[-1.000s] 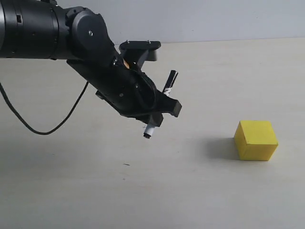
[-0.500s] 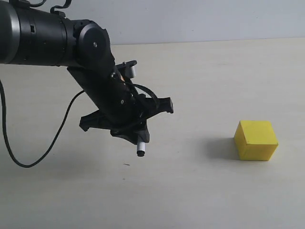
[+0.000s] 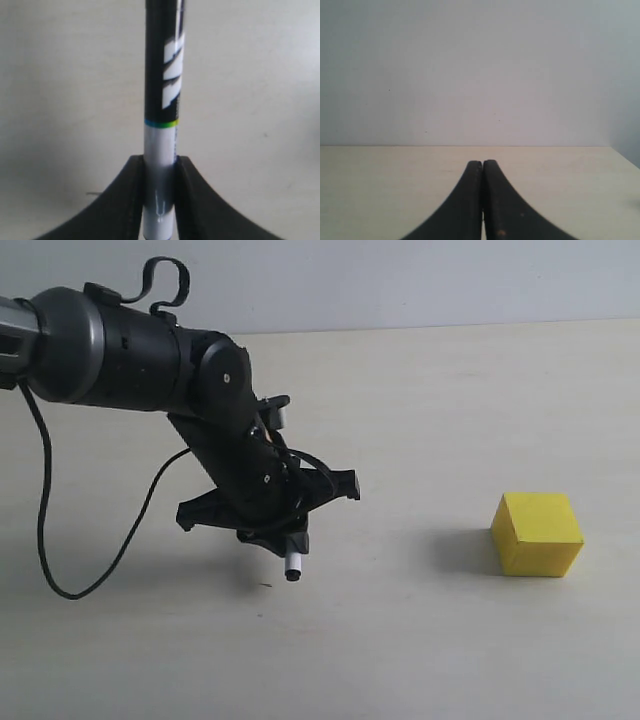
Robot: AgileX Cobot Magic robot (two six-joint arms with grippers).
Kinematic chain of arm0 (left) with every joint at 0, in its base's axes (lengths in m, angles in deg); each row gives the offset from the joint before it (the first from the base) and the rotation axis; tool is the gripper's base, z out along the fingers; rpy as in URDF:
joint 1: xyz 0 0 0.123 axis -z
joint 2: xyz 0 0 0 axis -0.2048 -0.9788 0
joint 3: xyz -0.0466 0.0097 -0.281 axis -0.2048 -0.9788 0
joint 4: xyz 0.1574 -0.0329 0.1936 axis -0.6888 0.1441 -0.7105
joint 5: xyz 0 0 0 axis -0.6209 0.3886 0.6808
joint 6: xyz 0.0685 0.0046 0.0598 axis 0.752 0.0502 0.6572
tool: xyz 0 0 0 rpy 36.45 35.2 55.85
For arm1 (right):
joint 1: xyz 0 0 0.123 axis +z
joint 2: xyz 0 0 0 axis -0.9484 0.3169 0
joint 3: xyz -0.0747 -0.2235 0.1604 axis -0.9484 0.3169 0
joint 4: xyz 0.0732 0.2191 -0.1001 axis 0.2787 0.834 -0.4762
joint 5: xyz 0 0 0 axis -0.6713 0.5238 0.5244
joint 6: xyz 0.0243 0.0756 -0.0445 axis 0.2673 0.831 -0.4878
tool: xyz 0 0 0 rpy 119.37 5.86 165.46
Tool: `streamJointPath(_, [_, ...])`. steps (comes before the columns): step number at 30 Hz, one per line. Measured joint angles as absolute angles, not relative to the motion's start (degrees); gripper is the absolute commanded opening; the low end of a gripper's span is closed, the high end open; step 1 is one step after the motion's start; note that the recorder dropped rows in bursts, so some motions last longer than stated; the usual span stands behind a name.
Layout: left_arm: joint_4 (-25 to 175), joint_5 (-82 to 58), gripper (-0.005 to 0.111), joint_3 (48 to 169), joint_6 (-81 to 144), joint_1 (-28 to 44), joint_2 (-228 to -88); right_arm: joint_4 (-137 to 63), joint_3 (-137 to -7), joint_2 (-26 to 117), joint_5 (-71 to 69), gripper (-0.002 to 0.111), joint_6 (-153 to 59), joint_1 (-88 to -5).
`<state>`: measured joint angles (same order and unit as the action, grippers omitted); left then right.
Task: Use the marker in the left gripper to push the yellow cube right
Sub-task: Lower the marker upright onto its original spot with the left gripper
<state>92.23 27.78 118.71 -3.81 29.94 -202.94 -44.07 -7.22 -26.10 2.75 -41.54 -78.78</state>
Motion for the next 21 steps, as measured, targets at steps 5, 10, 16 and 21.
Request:
streamJointPath(5, [92.23, 27.78, 0.000, 120.28, -3.81, 29.94, -205.00, -44.07, -7.22, -26.10, 2.75, 0.000, -41.54, -78.78])
streamJointPath(10, [92.23, 27.88, 0.000, 120.40, -3.94, 29.94, -206.03, -44.07, -7.22, -26.10, 2.75, 0.000, -41.54, -78.78])
streamJointPath(16, [92.45, 27.88, 0.000, 120.40, -4.03, 29.94, -206.29, -44.07, -7.22, -26.10, 2.75, 0.000, -41.54, -78.78])
streamJointPath(21, [93.04, 27.88, 0.000, 120.40, -4.03, 29.94, -206.29, -44.07, -7.22, -26.10, 2.75, 0.000, -41.54, -78.78])
